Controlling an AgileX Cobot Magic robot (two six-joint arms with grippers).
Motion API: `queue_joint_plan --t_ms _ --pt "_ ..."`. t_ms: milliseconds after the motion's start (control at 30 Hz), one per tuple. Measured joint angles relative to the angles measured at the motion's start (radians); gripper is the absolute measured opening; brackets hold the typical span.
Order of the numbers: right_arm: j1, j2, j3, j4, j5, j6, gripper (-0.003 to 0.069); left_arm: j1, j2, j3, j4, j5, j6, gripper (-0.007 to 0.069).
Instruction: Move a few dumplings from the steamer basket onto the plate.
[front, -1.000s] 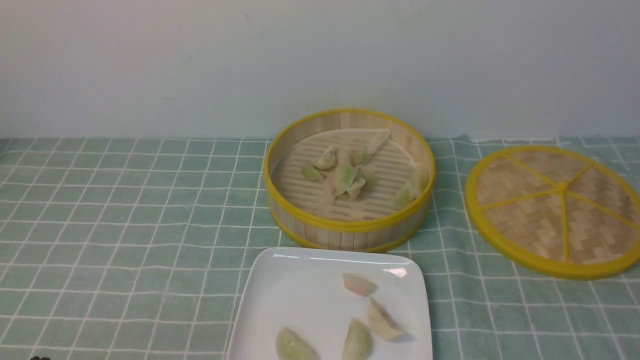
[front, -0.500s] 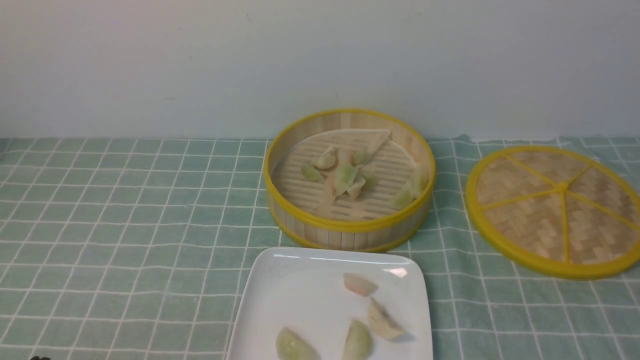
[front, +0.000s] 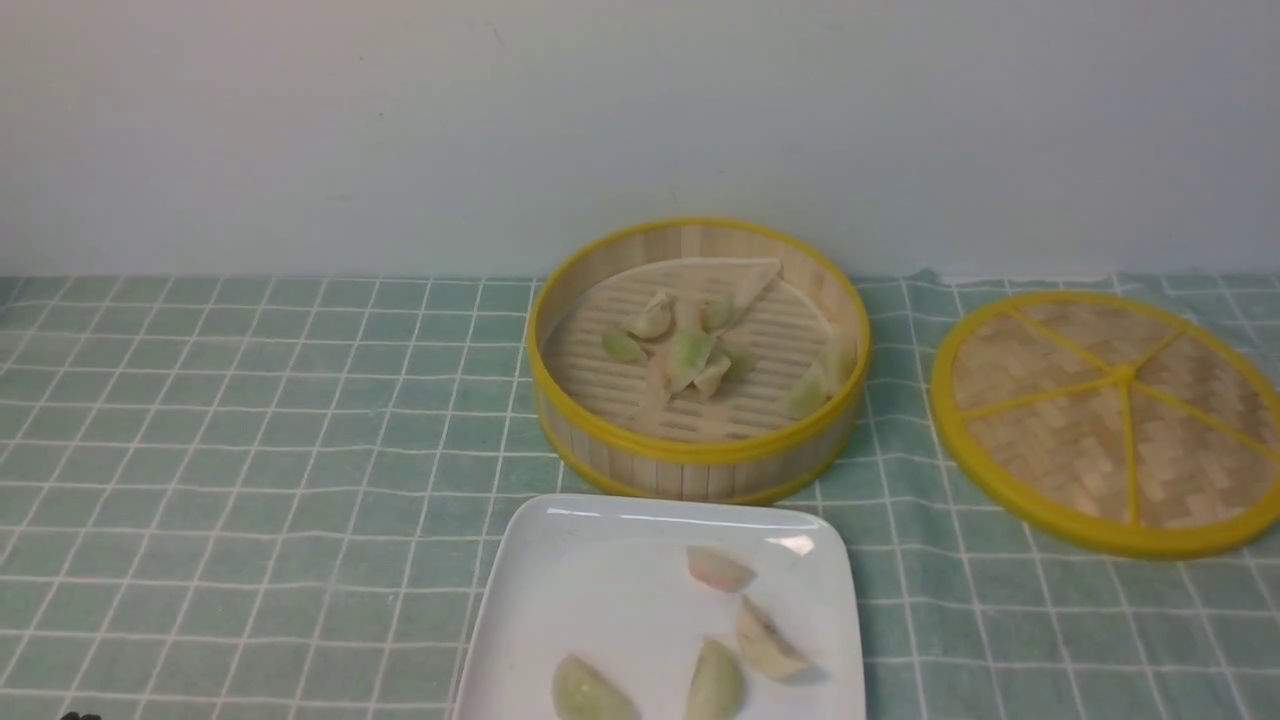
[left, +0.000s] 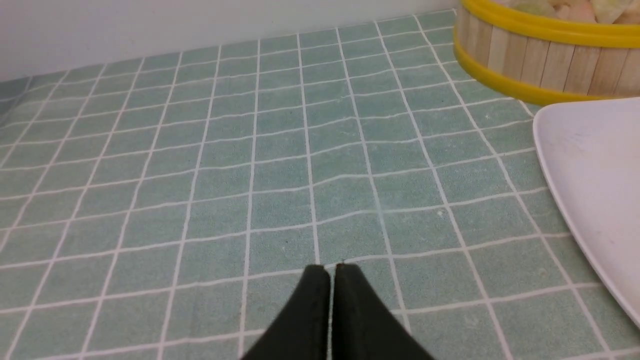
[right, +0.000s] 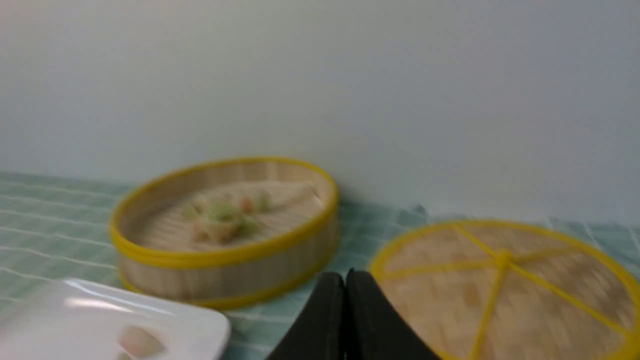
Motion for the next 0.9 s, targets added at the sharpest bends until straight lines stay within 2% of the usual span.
queue_joint_plan --t_ms 167,267,900 --pt "-0.149 0.001 0.131 -0.006 0.005 0.008 -0.0014 0.000 0.000 0.000 0.000 0.000 0.000 -0.0006" --pt "-0.175 0.001 0.132 -0.007 -0.006 0.005 -0.0014 0.000 0.000 0.000 0.000 0.000 0.000 -0.0006" --pt "-0.180 0.001 0.133 -0.007 -0.008 0.001 -0.0014 0.000 0.000 0.000 0.000 0.000 0.000 -0.0006"
